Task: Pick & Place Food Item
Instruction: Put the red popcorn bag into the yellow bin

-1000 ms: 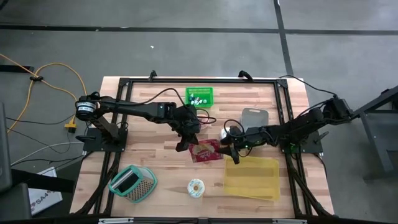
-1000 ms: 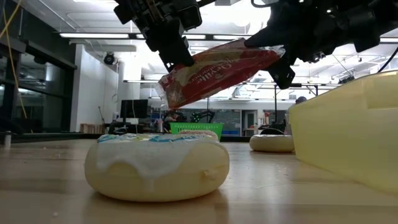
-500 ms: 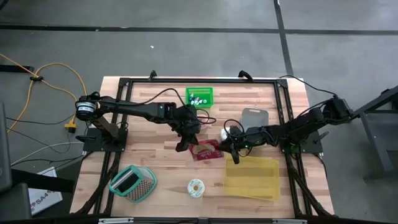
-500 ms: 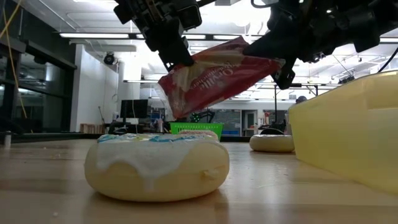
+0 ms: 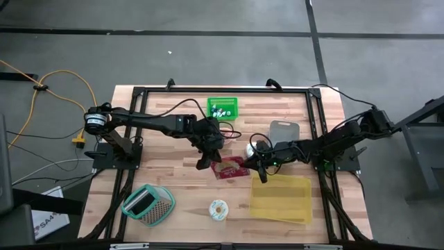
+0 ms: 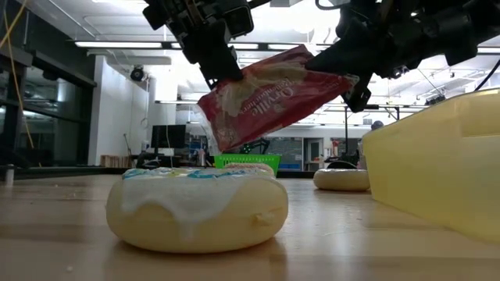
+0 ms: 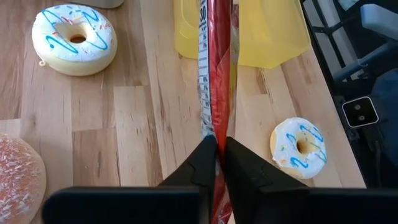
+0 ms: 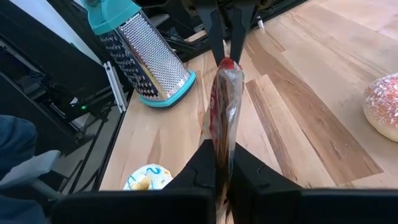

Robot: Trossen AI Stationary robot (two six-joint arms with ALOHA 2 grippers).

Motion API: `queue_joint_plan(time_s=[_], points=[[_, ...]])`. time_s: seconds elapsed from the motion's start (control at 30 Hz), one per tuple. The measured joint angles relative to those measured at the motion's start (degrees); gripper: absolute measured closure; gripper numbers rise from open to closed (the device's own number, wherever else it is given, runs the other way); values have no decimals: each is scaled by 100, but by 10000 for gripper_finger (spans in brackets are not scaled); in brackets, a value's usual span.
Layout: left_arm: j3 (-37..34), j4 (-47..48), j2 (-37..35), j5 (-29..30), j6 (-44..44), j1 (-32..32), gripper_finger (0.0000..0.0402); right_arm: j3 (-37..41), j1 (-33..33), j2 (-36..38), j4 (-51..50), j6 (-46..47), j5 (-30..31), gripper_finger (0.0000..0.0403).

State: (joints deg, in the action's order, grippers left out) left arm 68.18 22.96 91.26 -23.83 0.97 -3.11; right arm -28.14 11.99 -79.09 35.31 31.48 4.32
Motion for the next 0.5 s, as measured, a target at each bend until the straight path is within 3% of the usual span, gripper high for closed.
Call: queue_joint_plan(time_s=[0.3,0.5], points=[[0,-4,0,4,15,0,298,0,0,0,2,0,-13,398],[0,2,0,4,35,0,280,0,0,0,4,10,-36,399]])
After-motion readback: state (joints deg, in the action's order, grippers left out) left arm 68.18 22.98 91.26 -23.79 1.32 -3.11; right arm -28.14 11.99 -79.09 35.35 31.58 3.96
